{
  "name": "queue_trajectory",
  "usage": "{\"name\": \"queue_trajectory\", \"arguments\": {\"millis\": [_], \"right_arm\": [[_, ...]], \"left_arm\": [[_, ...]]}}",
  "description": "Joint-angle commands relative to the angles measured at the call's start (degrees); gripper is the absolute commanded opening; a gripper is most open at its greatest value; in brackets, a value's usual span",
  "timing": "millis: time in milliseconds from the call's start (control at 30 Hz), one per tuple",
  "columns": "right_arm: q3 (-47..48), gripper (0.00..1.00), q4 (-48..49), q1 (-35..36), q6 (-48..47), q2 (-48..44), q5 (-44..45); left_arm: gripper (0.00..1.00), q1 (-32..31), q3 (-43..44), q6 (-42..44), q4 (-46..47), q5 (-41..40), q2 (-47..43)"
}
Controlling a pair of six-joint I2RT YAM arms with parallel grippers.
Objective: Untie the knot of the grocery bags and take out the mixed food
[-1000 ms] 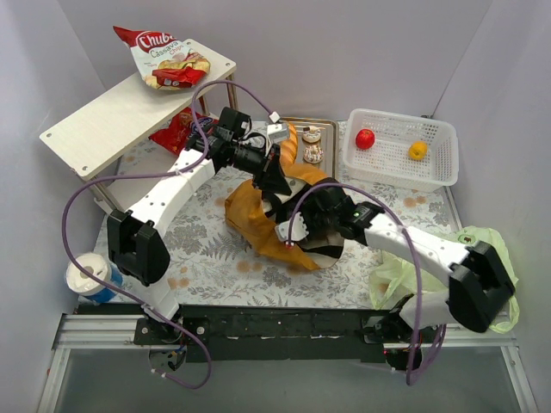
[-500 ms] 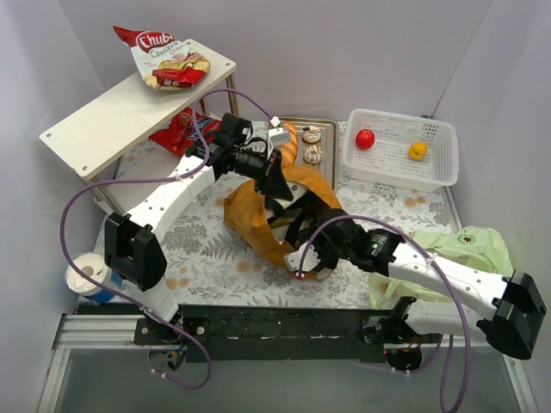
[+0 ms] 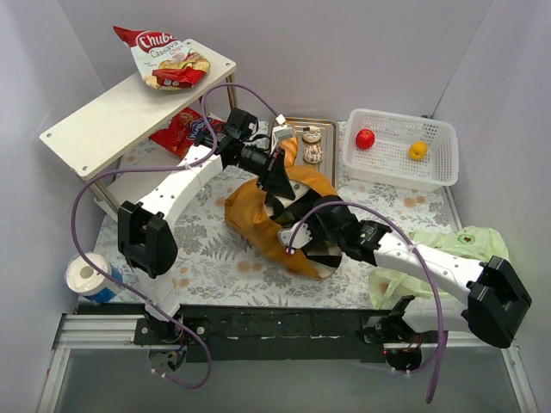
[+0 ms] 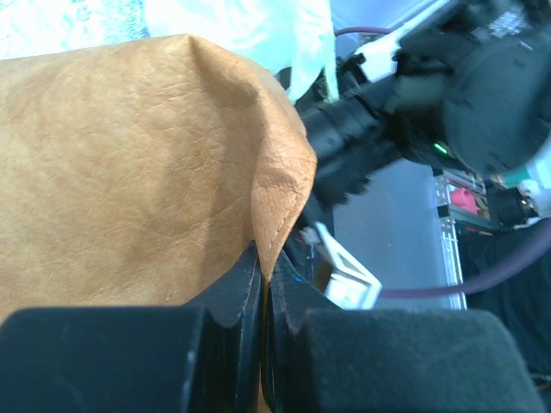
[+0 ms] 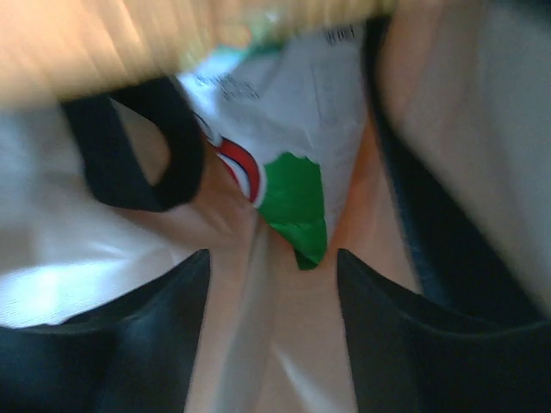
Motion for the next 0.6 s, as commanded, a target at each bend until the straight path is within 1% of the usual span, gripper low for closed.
{"name": "queue_trajectory", "arguments": {"millis": [0, 67, 100, 167, 200, 233, 267, 333, 400, 433, 467, 500, 533, 567], "right_arm": [[0.3, 0.71, 9.0, -5.7, -5.7, 2.7, 0.1], [-1.0, 0.77, 14.9, -7.7, -8.3, 4.7, -2.0], [-2.7, 0.79, 17.6, -9.8, -10.3, 5.5, -4.5], [-3.0, 0.81, 22.5, -11.4, -11.8, 9.2, -7.0], [-2.9, 0.81, 24.3, -12.6, -11.9, 10.9, -8.3], [-2.6, 0.81, 28.4, -12.9, -12.0, 14.3, -8.6], [-2.5, 0.81, 31.6, -13.2, -11.5, 15.8, -9.1], [-1.1, 0.77, 35.4, -13.9, -11.0, 19.6, -11.4], [0.3, 0.67, 38.4, -14.0, -10.3, 21.6, -12.7], [1.2, 0.59, 38.0, -13.9, -9.0, 22.3, -13.2], [4.6, 0.36, 32.9, -14.0, -8.4, 22.7, -14.6], [6.3, 0.24, 30.1, -13.9, -7.2, 22.8, -14.5], [7.5, 0.15, 27.8, -14.0, -5.8, 22.2, -14.5], [7.9, 0.02, 26.1, -14.0, -5.7, 21.3, -15.3]], "left_arm": [[0.0, 1.9, 5.1, 3.8, -5.6, 7.9, 1.8], [0.0, 3.3, 6.1, 4.1, -7.7, 12.0, 3.5], [0.0, 3.6, 6.4, 4.1, -7.9, 13.1, 3.8], [0.0, 3.9, 6.3, 3.9, -7.6, 14.6, 4.3], [0.0, 3.9, 6.0, 3.4, -7.4, 15.9, 4.5], [0.0, 3.9, 5.9, 2.6, -6.4, 16.7, 4.8], [0.0, 3.9, 5.6, 0.2, -5.6, 17.8, 5.3], [0.0, 3.9, 4.5, -1.5, -3.1, 19.5, 5.3], [0.0, 3.9, 4.3, -2.4, -2.3, 19.6, 5.4], [0.0, 3.9, 4.5, -2.4, -2.4, 19.1, 5.4], [0.0, 3.9, 4.6, -2.4, -2.4, 18.8, 5.3], [0.0, 3.9, 4.5, -2.4, -2.4, 18.2, 5.0], [0.0, 3.9, 4.6, -2.1, -2.4, 17.5, 4.9], [0.0, 4.0, 4.6, -1.8, -2.4, 16.7, 4.7]]}}
